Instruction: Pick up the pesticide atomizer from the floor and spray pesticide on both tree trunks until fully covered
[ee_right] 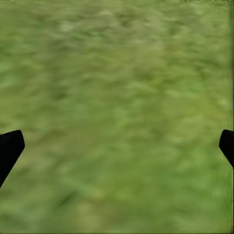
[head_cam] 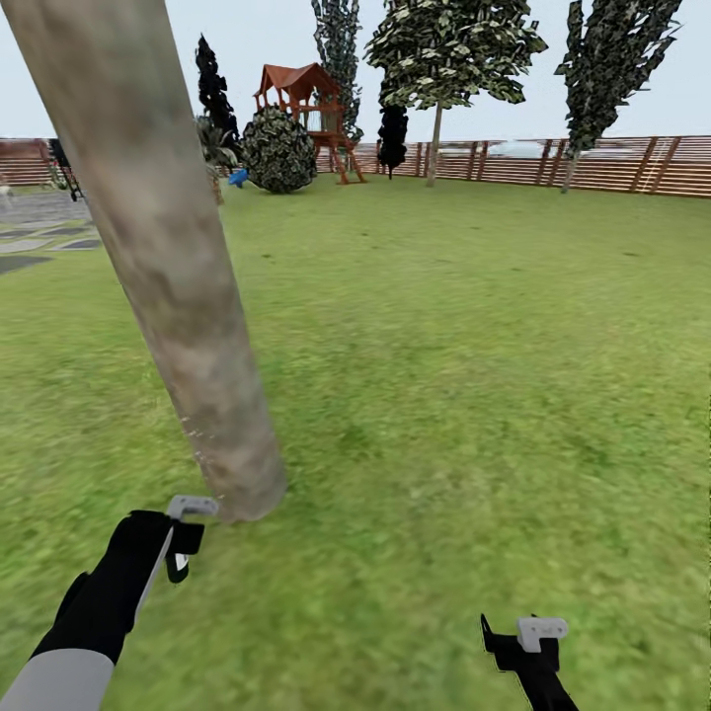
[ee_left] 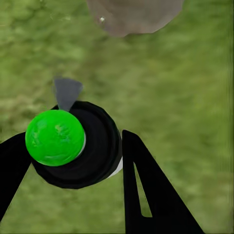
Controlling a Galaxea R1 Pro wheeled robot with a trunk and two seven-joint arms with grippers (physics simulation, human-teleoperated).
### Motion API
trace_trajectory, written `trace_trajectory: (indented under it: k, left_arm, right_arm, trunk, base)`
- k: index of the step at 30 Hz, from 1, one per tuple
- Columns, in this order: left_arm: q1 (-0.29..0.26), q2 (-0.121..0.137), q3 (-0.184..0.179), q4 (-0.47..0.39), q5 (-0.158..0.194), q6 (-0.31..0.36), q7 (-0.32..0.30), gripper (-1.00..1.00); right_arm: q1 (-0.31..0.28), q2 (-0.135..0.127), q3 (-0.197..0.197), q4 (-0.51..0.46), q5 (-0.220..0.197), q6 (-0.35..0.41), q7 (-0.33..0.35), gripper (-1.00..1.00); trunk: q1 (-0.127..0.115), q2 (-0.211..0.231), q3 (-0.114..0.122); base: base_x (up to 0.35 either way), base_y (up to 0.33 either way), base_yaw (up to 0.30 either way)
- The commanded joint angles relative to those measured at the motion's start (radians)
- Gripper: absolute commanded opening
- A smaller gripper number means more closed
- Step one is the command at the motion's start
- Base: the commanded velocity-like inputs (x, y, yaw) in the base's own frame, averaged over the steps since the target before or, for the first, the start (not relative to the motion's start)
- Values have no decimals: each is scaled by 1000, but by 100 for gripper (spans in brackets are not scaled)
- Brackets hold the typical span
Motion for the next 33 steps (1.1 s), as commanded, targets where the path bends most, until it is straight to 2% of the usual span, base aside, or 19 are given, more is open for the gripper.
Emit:
trace_trajectory:
  k: [1,7,11,12,13,16,25,33]
  left_arm:
    - [0,0,1,0,2,-4,10,-100]
    - [1,0,3,7,10,-12,23,-100]
    - [2,-4,2,35,16,-87,25,-100]
    - [2,-9,2,36,16,-91,25,-100]
    - [2,-27,2,36,13,-96,27,-100]
    - [2,-44,3,36,11,-99,35,-100]
    - [2,-46,7,36,11,-99,42,-100]
    - [0,-49,8,20,14,-98,41,-100]
  right_arm:
    - [0,0,0,0,0,0,0,100]
    - [0,-1,0,0,0,0,0,100]
    - [0,-2,0,0,0,0,0,100]
    - [0,-2,0,0,0,0,0,100]
    - [0,-2,0,0,0,0,0,100]
    - [0,-2,0,-1,0,0,0,100]
    - [0,-1,0,-1,-1,0,0,100]
    - [0,0,0,-1,-2,0,0,100]
  trunk:
    - [0,0,0]
    - [0,0,0]
    - [0,0,0]
    - [0,0,0]
    - [0,0,0]
    - [0,0,0]
    - [0,0,0]
    - [0,0,0]
  base:
    - [152,-257,1]
    - [128,-259,0]
    - [32,-270,0]
    - [5,-272,0]
    - [2,-272,74]
    - [1,-273,226]
    - [17,-274,274]
    - [171,-239,277]
